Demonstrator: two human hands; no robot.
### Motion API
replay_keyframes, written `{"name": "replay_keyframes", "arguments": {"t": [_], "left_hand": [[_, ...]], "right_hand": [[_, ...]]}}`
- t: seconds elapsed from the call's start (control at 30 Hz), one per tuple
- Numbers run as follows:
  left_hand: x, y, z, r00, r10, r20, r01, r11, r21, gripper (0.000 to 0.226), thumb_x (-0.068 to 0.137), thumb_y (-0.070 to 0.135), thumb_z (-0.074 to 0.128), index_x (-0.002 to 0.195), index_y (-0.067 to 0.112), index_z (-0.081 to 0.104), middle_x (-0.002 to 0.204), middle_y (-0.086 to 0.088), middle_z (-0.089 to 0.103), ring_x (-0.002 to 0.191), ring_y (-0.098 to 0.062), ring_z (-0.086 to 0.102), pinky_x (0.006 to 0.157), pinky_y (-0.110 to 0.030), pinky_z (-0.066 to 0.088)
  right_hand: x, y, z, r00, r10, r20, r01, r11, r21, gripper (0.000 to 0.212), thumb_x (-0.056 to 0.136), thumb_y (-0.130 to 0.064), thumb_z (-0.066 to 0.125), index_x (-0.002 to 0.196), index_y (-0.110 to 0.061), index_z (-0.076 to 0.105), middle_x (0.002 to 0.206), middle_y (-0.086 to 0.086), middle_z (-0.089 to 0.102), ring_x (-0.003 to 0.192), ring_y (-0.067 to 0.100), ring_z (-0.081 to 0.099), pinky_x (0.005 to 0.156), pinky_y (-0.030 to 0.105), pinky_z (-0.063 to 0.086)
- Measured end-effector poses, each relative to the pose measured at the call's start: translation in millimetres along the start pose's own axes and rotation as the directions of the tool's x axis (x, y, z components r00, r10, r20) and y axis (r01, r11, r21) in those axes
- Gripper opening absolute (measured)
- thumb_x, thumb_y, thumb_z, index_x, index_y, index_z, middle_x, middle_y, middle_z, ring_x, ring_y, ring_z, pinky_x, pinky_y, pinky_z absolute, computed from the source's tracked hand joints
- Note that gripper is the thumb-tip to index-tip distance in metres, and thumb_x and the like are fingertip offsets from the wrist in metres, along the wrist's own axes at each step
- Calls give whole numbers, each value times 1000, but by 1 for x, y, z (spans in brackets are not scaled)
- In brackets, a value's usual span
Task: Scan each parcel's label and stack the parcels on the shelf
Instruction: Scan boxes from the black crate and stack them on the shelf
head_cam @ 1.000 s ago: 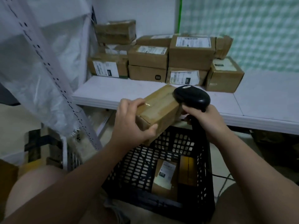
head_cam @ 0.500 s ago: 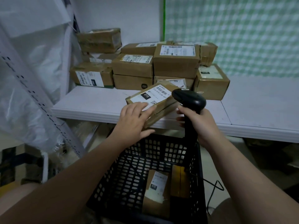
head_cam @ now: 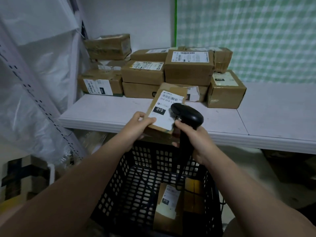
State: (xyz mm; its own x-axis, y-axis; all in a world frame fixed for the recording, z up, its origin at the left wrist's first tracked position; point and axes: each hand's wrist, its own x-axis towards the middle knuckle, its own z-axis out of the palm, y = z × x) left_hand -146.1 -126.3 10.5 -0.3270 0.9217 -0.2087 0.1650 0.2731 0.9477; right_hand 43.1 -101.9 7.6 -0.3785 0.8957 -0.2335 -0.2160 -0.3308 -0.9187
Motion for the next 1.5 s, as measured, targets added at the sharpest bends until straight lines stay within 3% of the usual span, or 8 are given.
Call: {"name": "replay_keyframes", "arguments": {"t": [0.2, 0.3, 0.4, 0.53, 0.93, 1.07, 1.33, 1.5], "left_hand": [[-9, 2, -3, 997, 66, 39, -57, 979, -193, 30, 81, 35, 69, 93, 22, 45, 110, -8, 60, 102, -20, 59, 93, -43, 50], [-4, 5, -5, 977, 194, -92, -202, 974, -97, 66, 75, 36, 78, 125, 34, 34, 128, -8, 55, 117, -23, 55, 106, -45, 41], [0, 2, -1, 963, 250, -96, -250, 968, 8, 105, 80, 32, 75, 148, 41, -5, 150, -4, 34, 134, -19, 40, 114, -42, 31], [5, -14, -1, 947, 312, -72, -309, 950, 42, 106, 82, 24, 76, 150, 40, -4, 156, 2, 22, 136, -4, 26, 116, -37, 25], [9, -26, -5, 953, 290, -91, -290, 957, 9, 107, 82, 19, 75, 148, 42, -5, 152, -2, 35, 135, -18, 40, 114, -49, 31], [10, -26, -5, 955, 283, -92, -284, 959, 8, 106, 80, 22, 76, 147, 45, -3, 151, -2, 36, 135, -18, 40, 113, -49, 32], [9, -22, -6, 958, 272, -90, -274, 962, -6, 106, 81, 22, 76, 146, 46, -3, 152, -2, 34, 135, -18, 39, 113, -49, 33], [6, -24, -6, 959, 267, -97, -268, 963, 3, 105, 78, 26, 78, 144, 52, 0, 150, -1, 37, 134, -19, 41, 112, -50, 34]], "right_hand": [[2, -1, 2, 974, -227, -21, 216, 948, -233, 23, 80, -13, 77, 101, -17, 69, 96, 9, 72, 98, 24, 68, 91, 45, 55], [0, -6, 5, 905, -424, -23, 386, 845, -371, 33, 81, -25, 77, 112, -23, 65, 103, 0, 69, 100, 10, 65, 86, 23, 54], [-5, -14, 7, 862, -506, -17, 463, 802, -377, 14, 82, -23, 75, 94, -22, 68, 74, -15, 68, 76, -3, 62, 63, 10, 46], [-10, -17, 6, 855, -518, 10, 483, 790, -377, 12, 85, -22, 74, 76, -24, 65, 55, -18, 62, 59, -4, 57, 59, 13, 44], [-13, -22, -3, 871, -491, 12, 451, 790, -415, 13, 76, -38, 71, 77, -26, 68, 58, -17, 63, 68, 9, 59, 77, 46, 56], [-17, -21, -1, 877, -480, 20, 446, 797, -406, 50, 69, -43, 72, 79, 4, 63, 63, 8, 52, 62, 18, 50, 64, 44, 49], [-21, -23, -4, 898, -441, 12, 404, 812, -420, 30, 84, -24, 72, 78, 4, 64, 63, 13, 53, 54, 17, 53, 48, 27, 49], [-21, -21, -4, 882, -470, 38, 447, 808, -383, 43, 77, -33, 74, 85, 8, 63, 65, 15, 50, 60, 18, 52, 57, 36, 52]]}}
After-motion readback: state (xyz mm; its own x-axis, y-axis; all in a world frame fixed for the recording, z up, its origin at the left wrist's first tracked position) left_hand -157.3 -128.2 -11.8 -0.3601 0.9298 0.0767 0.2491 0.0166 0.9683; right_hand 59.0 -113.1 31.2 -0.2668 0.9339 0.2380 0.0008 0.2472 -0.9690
